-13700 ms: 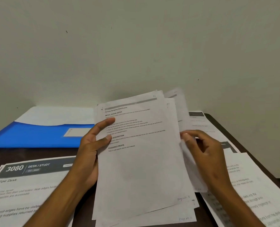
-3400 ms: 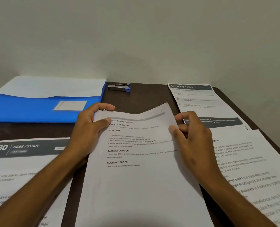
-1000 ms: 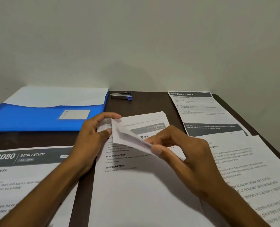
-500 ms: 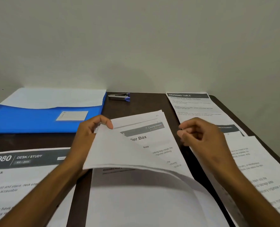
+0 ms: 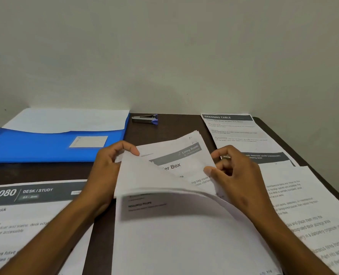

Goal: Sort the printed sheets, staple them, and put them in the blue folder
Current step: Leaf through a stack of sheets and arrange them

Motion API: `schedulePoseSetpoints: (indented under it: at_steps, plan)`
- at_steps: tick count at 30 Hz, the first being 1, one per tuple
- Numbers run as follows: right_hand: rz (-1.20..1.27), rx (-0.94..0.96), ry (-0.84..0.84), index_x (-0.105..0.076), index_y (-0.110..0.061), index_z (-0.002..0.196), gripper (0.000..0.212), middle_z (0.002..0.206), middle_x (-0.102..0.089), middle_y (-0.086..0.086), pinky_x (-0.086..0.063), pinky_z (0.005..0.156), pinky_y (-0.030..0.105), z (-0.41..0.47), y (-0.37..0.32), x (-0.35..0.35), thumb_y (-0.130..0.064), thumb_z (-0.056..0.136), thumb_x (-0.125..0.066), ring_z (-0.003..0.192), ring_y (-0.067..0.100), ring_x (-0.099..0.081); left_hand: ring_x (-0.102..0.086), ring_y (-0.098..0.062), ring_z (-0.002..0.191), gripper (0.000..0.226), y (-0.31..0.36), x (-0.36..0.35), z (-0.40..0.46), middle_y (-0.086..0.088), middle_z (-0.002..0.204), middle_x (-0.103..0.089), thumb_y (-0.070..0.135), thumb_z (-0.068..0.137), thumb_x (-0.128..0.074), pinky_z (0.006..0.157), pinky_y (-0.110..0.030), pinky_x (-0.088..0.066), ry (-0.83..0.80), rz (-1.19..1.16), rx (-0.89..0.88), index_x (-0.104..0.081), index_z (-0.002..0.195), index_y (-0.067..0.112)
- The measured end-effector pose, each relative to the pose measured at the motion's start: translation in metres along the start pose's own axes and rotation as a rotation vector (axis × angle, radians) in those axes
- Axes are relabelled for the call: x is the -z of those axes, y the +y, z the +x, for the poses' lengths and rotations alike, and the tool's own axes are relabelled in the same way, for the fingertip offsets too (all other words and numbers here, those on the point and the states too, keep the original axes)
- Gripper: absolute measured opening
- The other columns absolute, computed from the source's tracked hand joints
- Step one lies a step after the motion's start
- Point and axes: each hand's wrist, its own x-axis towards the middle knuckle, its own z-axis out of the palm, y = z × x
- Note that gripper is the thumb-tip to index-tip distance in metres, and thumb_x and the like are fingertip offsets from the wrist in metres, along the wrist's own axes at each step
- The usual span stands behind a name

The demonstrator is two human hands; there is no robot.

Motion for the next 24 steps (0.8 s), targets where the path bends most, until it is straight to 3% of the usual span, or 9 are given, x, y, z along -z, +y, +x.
schedulePoseSetpoints:
  at_steps: [2, 4, 9, 15, 18, 21, 24]
  plan:
    - [-0.038, 0.004, 0.021, -0.062, -0.028, 0.102, 0.02, 0.078, -0.072, -0.014, -0.041, 0.059, 0.008, 0.001, -0.002, 0.0, -0.028, 0.092, -0.08, 0.072, 0.001, -0.067, -0.073, -0.018, 0.094, 0.013, -0.002, -0.003, -0.003, -0.005, 0.11, -0.07, 0.002, 0.095, -0.07, 0.066, -0.03, -0.06, 0.016, -0.066, 0.025, -0.072, 0.098, 0.014]
    - [-0.099, 0.021, 0.049, -0.059, -0.027, 0.099, 0.02, 0.083, -0.072, -0.009, -0.036, 0.061, 0.006, 0.002, -0.002, -0.001, -0.03, 0.093, -0.078, 0.074, 0.001, -0.062, -0.067, -0.013, 0.107, 0.013, -0.001, -0.004, -0.003, 0.003, 0.11, -0.073, 0.007, 0.099, -0.067, 0.085, -0.035, -0.056, 0.016, -0.05, 0.023, -0.074, 0.098, 0.018]
    - [-0.147, 0.124, 0.159, -0.057, -0.024, 0.094, 0.019, 0.086, -0.063, -0.005, -0.036, 0.064, 0.01, 0.002, 0.002, -0.005, -0.035, 0.093, -0.072, 0.068, 0.002, -0.054, -0.061, 0.022, 0.087, 0.02, 0.002, -0.005, -0.002, 0.017, 0.111, -0.07, 0.006, 0.104, -0.057, 0.076, -0.017, -0.041, 0.009, -0.016, 0.033, -0.072, 0.105, 0.02]
    - [-0.06, 0.165, 0.265, -0.06, -0.025, 0.095, 0.016, 0.093, -0.067, -0.009, -0.04, 0.065, 0.01, -0.003, -0.003, -0.001, -0.027, 0.094, -0.076, 0.078, 0.002, -0.062, -0.059, 0.013, 0.098, 0.023, 0.001, -0.004, -0.001, 0.016, 0.118, -0.07, 0.005, 0.104, -0.057, 0.077, -0.016, -0.041, 0.022, -0.023, 0.04, -0.072, 0.103, 0.023]
    - [0.054, 0.112, 0.245, -0.064, -0.021, 0.093, 0.013, 0.086, -0.069, -0.009, -0.046, 0.061, 0.007, -0.003, -0.004, 0.001, -0.027, 0.096, -0.075, 0.078, 0.006, -0.065, -0.066, 0.01, 0.098, 0.027, 0.002, -0.004, -0.001, 0.011, 0.12, -0.069, 0.004, 0.104, -0.057, 0.075, -0.015, -0.049, 0.033, -0.027, 0.06, -0.071, 0.11, 0.026]
    - [0.247, 0.08, 0.16, -0.064, -0.021, 0.088, 0.014, 0.073, -0.067, -0.002, -0.049, 0.062, 0.016, -0.004, -0.004, 0.0, -0.026, 0.098, -0.073, 0.07, 0.011, -0.064, -0.074, -0.017, 0.099, 0.039, 0.003, -0.003, -0.002, 0.008, 0.119, -0.07, 0.002, 0.103, -0.058, 0.07, -0.026, -0.061, 0.036, -0.05, 0.103, -0.071, 0.118, 0.035]
    - [0.407, 0.033, 0.083, -0.066, -0.019, 0.088, 0.016, 0.07, -0.065, 0.007, -0.051, 0.065, 0.034, -0.007, -0.005, -0.004, -0.029, 0.098, -0.072, 0.068, 0.021, -0.062, -0.078, -0.016, 0.093, 0.044, 0.004, -0.004, -0.001, 0.008, 0.116, -0.071, -0.003, 0.102, -0.057, 0.068, -0.028, -0.064, 0.023, -0.062, 0.131, -0.073, 0.118, 0.034]
